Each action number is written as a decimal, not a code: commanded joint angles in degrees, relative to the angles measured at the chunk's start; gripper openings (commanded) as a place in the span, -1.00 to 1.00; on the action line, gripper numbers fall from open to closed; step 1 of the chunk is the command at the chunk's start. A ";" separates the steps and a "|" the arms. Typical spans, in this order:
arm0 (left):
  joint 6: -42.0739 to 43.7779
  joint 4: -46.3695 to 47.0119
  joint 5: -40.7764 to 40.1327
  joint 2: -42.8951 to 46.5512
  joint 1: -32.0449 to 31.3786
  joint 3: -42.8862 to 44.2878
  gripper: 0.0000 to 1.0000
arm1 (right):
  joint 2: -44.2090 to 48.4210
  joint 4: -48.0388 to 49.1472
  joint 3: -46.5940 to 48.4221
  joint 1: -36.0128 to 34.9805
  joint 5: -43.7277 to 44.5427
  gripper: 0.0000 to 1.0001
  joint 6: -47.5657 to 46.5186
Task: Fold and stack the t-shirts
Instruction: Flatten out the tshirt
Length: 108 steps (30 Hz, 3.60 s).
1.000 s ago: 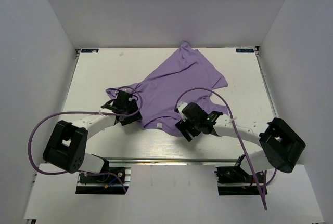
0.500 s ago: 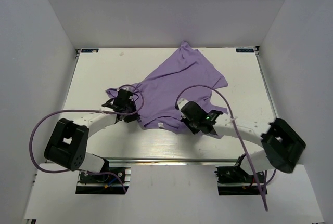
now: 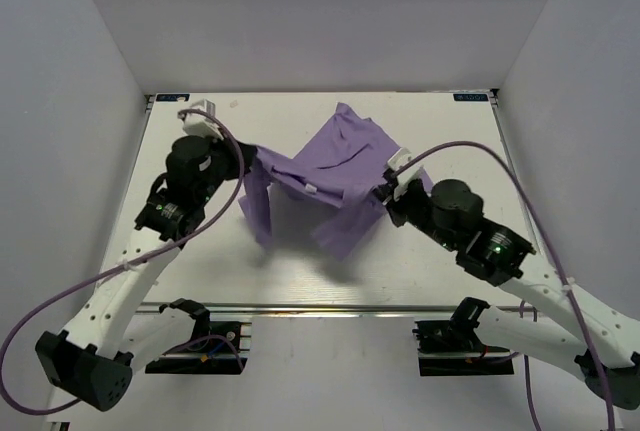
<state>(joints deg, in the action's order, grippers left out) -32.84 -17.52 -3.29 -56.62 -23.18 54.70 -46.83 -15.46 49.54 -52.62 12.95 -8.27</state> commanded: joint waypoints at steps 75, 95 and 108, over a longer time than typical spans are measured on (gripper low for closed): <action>56.21 36.99 -32.67 -51.65 1.38 82.38 -1.00 | -57.74 61.08 68.66 24.39 6.39 -1.00 -57.49; 54.74 55.57 -18.86 -49.47 3.58 62.25 -1.00 | -59.61 69.60 59.99 33.90 -1.44 -1.00 -46.13; 38.65 58.12 -27.64 -24.78 3.58 14.94 -1.00 | -36.17 70.05 16.85 33.72 -0.20 -1.00 -31.02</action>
<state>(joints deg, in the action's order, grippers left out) 11.22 37.67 -24.27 -91.15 -21.10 73.01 -92.44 48.10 69.06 -20.08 9.08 -44.97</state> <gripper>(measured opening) 0.014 0.028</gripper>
